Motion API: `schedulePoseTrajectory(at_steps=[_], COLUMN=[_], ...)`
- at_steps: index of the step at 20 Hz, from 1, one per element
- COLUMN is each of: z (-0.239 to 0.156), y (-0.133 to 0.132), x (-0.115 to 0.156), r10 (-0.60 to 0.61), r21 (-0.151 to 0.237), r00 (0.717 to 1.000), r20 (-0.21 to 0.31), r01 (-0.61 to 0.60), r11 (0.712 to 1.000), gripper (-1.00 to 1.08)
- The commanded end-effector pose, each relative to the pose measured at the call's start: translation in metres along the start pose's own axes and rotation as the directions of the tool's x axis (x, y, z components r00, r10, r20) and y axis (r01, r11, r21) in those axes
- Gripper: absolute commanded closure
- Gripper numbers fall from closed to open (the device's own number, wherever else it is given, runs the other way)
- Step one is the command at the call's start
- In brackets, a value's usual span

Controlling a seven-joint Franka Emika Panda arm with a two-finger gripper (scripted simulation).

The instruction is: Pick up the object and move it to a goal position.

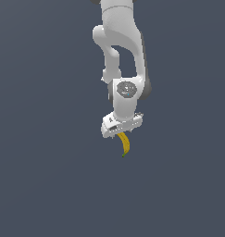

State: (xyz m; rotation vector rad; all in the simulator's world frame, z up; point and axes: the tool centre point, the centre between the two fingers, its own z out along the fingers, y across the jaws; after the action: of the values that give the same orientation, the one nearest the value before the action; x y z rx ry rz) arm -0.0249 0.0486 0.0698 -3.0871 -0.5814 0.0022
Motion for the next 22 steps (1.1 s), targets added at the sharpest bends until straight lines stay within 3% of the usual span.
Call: schedulePoseTrajectory(at_steps=[1, 18, 19, 22], z=[0.000, 0.051, 0.051, 0.051], y=[0.000, -0.001, -0.001, -0.001], x=[0.000, 0.000, 0.000, 0.000], r10=[0.000, -0.006, -0.006, -0.006], r21=[0.000, 0.000, 0.000, 0.000], r00=[1.000, 1.000, 1.000, 1.000], r20=[-0.001, -0.001, -0.001, -0.001], r01=[0.000, 0.006, 0.006, 0.006], r11=[1.000, 1.000, 1.000, 1.000], gripper=[-0.92, -0.92, 1.08, 1.08])
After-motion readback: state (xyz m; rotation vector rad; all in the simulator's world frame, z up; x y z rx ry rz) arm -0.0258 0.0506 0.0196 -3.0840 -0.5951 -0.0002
